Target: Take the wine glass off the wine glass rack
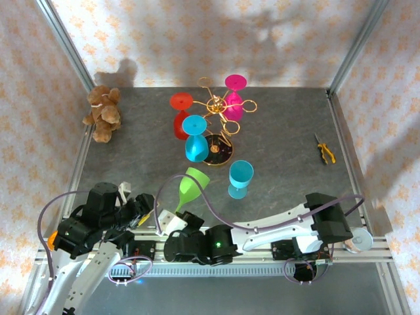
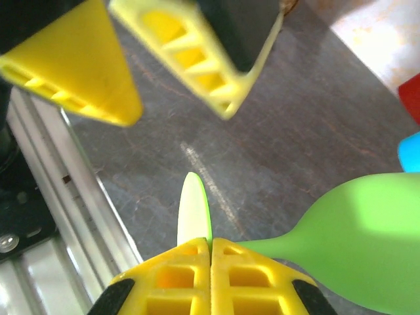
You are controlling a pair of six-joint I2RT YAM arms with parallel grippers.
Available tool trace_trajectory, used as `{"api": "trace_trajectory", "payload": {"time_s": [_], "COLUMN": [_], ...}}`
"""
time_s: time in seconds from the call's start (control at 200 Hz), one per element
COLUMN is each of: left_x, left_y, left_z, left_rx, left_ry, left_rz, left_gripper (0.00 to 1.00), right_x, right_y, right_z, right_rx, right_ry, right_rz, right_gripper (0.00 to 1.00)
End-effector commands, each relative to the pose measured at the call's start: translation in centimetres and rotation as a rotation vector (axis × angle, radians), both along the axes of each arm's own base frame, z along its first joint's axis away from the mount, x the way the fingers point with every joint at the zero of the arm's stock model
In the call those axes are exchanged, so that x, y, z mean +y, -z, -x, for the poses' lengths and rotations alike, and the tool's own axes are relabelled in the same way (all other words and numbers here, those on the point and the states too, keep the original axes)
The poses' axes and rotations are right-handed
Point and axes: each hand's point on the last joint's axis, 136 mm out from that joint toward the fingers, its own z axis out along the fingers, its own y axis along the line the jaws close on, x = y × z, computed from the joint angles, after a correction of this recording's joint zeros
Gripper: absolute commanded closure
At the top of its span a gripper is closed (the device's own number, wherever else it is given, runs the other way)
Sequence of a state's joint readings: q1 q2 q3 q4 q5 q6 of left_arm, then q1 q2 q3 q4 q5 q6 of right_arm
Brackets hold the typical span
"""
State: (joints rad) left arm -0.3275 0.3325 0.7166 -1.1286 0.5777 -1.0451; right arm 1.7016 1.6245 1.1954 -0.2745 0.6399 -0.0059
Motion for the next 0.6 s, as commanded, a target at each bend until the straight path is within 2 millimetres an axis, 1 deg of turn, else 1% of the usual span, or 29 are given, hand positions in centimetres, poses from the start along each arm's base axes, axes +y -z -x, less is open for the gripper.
{"api": "trace_trajectory", "payload": {"time_s": [0.0, 0.115, 0.37, 0.596], "left_x": [-1.0, -1.4, -1.7, -2.0], "left_y": [-0.4, -0.6, -1.3, -1.2], "left_z": [0.0, -0.4, -1.0, -1.6], "left_rx": [0.007, 0.004, -0.006, -0.001], "left_ry": [0.002, -0.002, -0.006, -0.004], "left_rz": [0.082, 0.117, 0.134, 0.133], "left_gripper": [0.36, 0.36, 0.36, 0.38], "right_x": [0.1, 0.3, 1.0, 2.2], "right_y": [-1.4, -1.7, -1.4, -2.2], "right_z": [-0.8, -1.0, -1.1, -1.1], "right_rx": [-0.088, -0.113, -0.143, -0.177], "right_ry": [0.058, 0.075, 0.084, 0.079], "right_rz": [-0.056, -0.06, -0.052, -0.073], "right_gripper": [1.0, 1.0, 1.0, 1.0]}}
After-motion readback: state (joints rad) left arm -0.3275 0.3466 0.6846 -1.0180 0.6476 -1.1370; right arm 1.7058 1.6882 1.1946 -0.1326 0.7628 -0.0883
